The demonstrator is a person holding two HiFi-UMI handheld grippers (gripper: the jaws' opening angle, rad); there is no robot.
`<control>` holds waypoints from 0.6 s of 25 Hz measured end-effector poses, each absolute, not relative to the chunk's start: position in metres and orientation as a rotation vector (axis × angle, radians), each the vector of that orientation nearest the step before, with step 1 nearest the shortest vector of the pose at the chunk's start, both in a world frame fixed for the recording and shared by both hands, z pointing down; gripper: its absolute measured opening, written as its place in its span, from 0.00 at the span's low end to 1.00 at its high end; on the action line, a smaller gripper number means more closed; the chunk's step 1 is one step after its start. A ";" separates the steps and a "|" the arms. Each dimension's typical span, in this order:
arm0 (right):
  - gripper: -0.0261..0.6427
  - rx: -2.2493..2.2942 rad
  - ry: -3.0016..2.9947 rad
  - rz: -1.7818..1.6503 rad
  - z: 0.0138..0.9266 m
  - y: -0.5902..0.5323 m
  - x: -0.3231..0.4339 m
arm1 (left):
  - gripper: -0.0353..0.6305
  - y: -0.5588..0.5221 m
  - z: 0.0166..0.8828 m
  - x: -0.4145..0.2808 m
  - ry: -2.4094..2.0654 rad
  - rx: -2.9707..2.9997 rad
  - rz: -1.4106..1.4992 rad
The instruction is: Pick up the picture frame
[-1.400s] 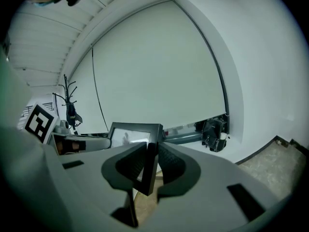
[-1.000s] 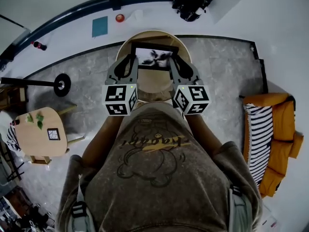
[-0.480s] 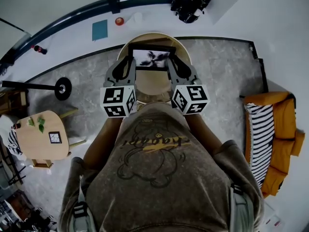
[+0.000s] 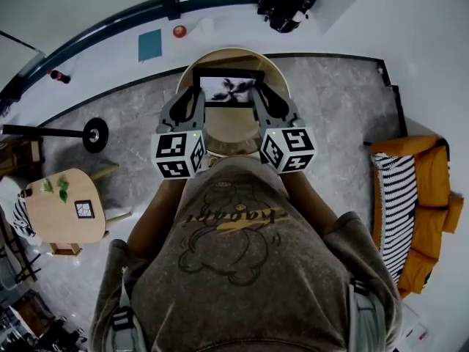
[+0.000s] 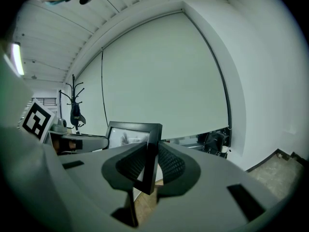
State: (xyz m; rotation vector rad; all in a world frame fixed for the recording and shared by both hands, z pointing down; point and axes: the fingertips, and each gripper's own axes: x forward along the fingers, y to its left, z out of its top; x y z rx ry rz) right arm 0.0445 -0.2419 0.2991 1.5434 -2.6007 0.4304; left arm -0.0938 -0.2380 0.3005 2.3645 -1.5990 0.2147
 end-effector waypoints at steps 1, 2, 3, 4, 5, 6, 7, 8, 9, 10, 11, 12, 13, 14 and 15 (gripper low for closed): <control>0.17 1.543 -2.599 0.433 0.299 -0.241 0.045 | 0.18 -0.238 0.301 -0.094 -1.597 2.364 0.217; 0.17 1.543 -2.598 0.436 0.300 -0.241 0.045 | 0.18 -0.238 0.302 -0.094 -1.595 2.363 0.219; 0.17 1.544 -2.595 0.439 0.300 -0.240 0.045 | 0.18 -0.237 0.302 -0.093 -1.592 2.362 0.222; 0.17 1.544 -2.593 0.442 0.301 -0.240 0.046 | 0.18 -0.237 0.303 -0.092 -1.590 2.361 0.225; 0.17 1.546 -2.591 0.445 0.302 -0.239 0.047 | 0.18 -0.237 0.304 -0.091 -1.588 2.361 0.228; 0.17 1.549 -2.589 0.448 0.303 -0.238 0.048 | 0.18 -0.236 0.304 -0.090 -1.586 2.363 0.231; 0.17 1.553 -2.586 0.451 0.304 -0.238 0.049 | 0.18 -0.236 0.305 -0.089 -1.582 2.367 0.234; 0.17 1.557 -2.583 0.453 0.304 -0.238 0.050 | 0.18 -0.236 0.305 -0.089 -1.577 2.370 0.236; 0.17 1.562 -2.580 0.456 0.304 -0.239 0.050 | 0.18 -0.236 0.305 -0.088 -1.572 2.373 0.238; 0.17 1.566 -2.577 0.457 0.305 -0.239 0.051 | 0.18 -0.235 0.306 -0.087 -1.567 2.375 0.240; 0.17 1.569 -2.576 0.458 0.305 -0.239 0.051 | 0.18 -0.235 0.306 -0.087 -1.564 2.376 0.241; 0.17 1.570 -2.575 0.458 0.305 -0.239 0.052 | 0.18 -0.235 0.307 -0.087 -1.561 2.376 0.241; 0.17 1.570 -2.576 0.457 0.305 -0.239 0.052 | 0.18 -0.235 0.307 -0.087 -1.559 2.376 0.242; 0.17 1.569 -2.576 0.457 0.305 -0.239 0.052 | 0.18 -0.236 0.308 -0.087 -1.557 2.375 0.242; 0.17 1.567 -2.576 0.457 0.306 -0.240 0.052 | 0.18 -0.236 0.309 -0.087 -1.555 2.374 0.242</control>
